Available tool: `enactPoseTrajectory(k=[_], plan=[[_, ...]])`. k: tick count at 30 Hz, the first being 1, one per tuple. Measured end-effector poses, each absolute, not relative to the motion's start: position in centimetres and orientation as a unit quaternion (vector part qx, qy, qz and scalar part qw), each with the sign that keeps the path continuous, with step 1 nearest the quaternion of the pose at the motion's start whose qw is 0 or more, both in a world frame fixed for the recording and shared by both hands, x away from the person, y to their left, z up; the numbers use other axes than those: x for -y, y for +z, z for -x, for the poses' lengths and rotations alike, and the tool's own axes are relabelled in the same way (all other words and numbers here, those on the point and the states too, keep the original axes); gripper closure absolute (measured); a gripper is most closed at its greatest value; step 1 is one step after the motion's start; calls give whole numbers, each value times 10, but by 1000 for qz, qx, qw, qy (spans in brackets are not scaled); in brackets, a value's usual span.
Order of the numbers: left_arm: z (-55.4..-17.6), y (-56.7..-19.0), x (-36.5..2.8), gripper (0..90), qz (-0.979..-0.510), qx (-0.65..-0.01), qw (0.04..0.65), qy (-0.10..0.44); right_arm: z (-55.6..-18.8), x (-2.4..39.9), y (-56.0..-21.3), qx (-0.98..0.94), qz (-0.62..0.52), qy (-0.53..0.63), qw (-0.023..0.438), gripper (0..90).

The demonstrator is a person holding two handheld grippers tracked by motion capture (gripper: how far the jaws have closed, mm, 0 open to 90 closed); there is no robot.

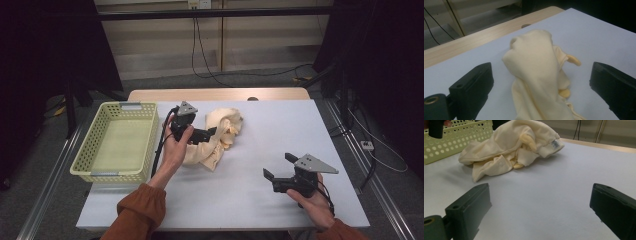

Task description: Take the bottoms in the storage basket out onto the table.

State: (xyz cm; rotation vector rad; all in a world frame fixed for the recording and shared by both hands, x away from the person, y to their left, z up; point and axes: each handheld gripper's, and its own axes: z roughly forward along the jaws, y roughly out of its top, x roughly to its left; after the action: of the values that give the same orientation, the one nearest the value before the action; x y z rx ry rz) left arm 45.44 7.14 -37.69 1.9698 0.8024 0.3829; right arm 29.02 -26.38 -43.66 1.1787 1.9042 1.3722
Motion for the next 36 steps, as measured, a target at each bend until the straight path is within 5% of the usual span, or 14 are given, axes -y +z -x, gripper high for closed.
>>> enactPoseTrajectory(k=[36], plan=[[-411,-346,-104,42,-795,-291,490,209,-291,262,-436,-702,-431,506,257,32]])
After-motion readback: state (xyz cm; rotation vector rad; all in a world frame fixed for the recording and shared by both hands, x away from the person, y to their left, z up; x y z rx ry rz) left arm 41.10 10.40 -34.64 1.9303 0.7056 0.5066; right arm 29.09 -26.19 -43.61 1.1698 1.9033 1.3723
